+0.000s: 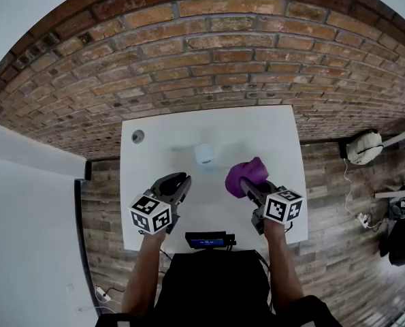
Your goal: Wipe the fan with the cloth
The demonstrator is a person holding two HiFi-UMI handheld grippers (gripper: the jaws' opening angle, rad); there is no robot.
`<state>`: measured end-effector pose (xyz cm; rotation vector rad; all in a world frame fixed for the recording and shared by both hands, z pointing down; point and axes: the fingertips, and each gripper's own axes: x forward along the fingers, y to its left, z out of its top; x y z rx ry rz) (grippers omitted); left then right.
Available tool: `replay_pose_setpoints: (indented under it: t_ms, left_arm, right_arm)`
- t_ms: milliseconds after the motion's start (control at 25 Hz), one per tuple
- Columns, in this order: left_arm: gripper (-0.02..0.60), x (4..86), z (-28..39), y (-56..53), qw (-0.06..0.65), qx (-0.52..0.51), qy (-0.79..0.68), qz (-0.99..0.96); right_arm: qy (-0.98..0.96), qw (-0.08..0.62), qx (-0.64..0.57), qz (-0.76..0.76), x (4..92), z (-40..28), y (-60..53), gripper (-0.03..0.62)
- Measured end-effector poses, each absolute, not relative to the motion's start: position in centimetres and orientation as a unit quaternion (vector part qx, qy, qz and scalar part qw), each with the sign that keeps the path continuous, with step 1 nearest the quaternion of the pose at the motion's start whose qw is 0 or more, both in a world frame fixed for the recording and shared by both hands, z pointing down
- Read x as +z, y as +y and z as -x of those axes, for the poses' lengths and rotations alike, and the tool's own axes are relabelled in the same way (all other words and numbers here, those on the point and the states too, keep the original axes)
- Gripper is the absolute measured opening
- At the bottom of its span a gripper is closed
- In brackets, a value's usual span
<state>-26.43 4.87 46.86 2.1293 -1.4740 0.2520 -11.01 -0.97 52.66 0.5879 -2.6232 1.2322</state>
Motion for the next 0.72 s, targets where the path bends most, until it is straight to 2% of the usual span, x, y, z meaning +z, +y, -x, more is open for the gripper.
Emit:
replay_pose_setpoints:
  t_ms: [160,280,440,560,640,720]
  left_arm:
    - [0.061,46.3,23.7,0.7,0.175,0.185,-0.566,-0.784]
    - [0.061,48.0,23.6,-1.2,0.168,0.266,-0.573,-0.757]
    - [0.061,49.7,23.4,-2.2,0.176,0.327,-0.552,-0.747]
    - [0.018,50.3,23.3,-2.4,0.164,0.356,-0.535,-0.748]
    - [0.017,50.3,23.5,-2.7,0.158,0.362,-0.529,-0.751]
    - [0.017,50.3,23.6,-2.8,0.158,0.366,-0.525,-0.752]
  right_arm:
    - [-0.919,0.029,0.359,-0.162,46.3,13.7,-5.7,0.078]
    - [-0.939,0.019,0.320,-0.128,43.5,18.2,-7.4,0.078]
    - [-0.942,0.087,0.302,-0.116,46.5,22.7,-7.4,0.078]
    - [-0.932,0.092,0.321,-0.137,49.0,22.3,-7.6,0.078]
    - [-0.927,0.095,0.324,-0.164,50.1,21.3,-8.3,0.078]
    - [-0.917,0.134,0.323,-0.190,52.6,20.2,-8.9,0.078]
